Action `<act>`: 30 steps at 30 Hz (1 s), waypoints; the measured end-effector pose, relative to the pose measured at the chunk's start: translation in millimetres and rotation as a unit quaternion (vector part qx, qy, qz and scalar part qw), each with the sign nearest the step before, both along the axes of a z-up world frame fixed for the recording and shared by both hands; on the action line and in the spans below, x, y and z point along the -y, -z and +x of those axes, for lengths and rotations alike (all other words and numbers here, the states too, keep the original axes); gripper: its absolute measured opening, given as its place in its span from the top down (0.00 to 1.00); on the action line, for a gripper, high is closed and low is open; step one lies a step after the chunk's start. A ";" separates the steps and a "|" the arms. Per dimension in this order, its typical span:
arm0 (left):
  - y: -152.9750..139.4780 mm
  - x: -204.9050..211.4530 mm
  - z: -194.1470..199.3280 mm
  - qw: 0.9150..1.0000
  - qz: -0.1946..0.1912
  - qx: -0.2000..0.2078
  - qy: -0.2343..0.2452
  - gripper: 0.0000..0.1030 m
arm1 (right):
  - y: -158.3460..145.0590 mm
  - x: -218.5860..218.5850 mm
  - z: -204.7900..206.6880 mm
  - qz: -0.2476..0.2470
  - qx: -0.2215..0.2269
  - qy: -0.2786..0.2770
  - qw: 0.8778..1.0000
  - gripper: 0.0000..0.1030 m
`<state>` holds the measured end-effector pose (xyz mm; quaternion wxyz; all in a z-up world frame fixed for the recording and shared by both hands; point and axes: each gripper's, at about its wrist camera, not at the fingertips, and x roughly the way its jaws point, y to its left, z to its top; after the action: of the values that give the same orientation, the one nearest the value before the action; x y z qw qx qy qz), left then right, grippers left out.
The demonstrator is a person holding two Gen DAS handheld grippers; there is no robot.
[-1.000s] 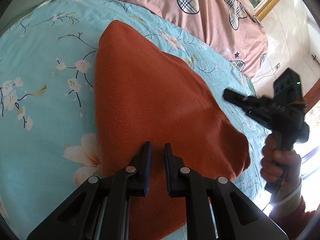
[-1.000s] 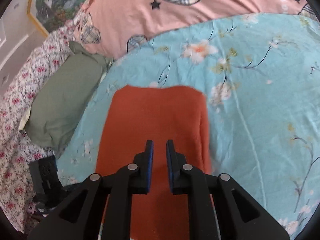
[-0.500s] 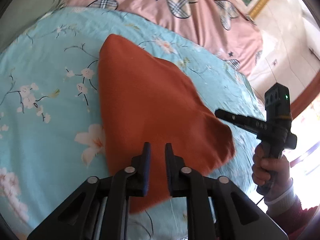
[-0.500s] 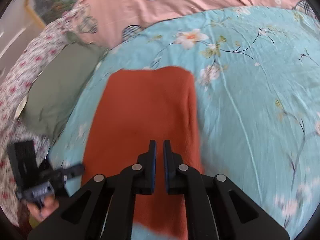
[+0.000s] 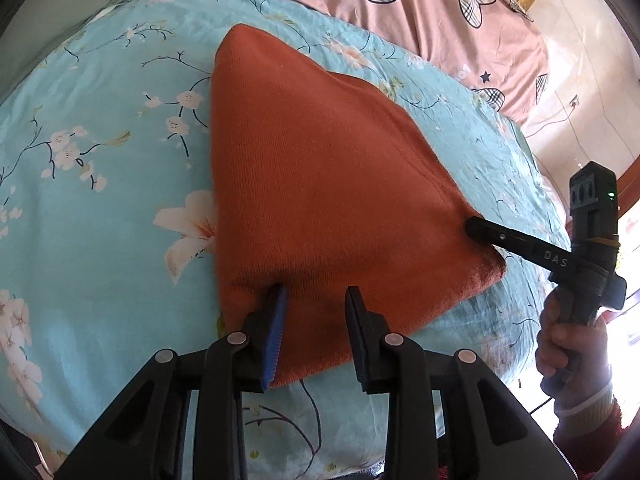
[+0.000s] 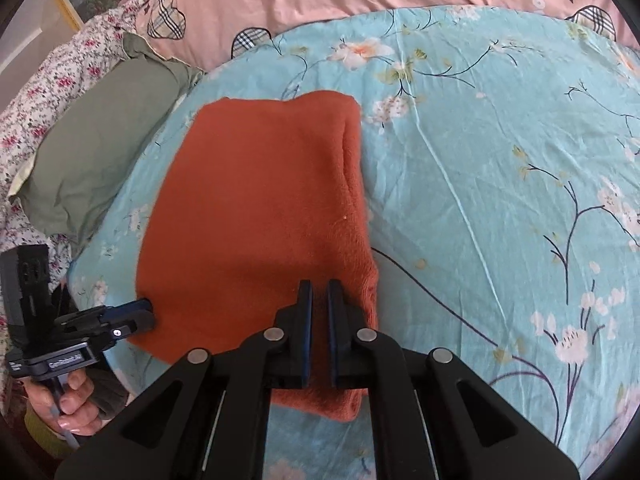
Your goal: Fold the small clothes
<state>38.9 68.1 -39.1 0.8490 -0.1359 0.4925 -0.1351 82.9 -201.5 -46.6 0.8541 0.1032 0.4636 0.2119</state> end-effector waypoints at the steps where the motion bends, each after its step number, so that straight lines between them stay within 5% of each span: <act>1: -0.9 0.5 -0.4 1.000 0.001 0.000 -0.001 0.69 | -1.3 0.6 -2.8 0.000 0.001 0.000 1.000 0.93; 5: -9.3 2.1 -10.0 1.000 0.012 0.001 -0.012 0.64 | -9.8 4.1 -16.3 0.010 0.003 -0.001 1.000 0.92; 9: -21.0 1.5 -19.6 0.999 0.032 0.009 -0.024 0.40 | -17.0 5.6 -33.7 0.018 0.005 -0.010 1.000 0.91; 13: -29.3 1.8 -31.7 0.996 0.077 0.017 -0.043 0.19 | -19.9 8.9 -48.4 0.018 0.009 -0.012 1.000 0.61; 23: -26.1 6.4 -64.6 0.987 0.150 0.020 -0.046 0.10 | -14.7 14.9 -82.5 -0.012 0.007 -0.021 1.000 0.39; 30: -18.2 5.1 -72.7 0.988 0.143 0.006 -0.055 0.06 | -10.7 15.6 -98.7 -0.027 0.003 -0.025 0.999 0.32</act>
<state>-33.8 63.0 -20.9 0.8687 -0.0389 0.4934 -0.0174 -15.8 -217.1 -35.9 0.8527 0.0678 0.4687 0.2205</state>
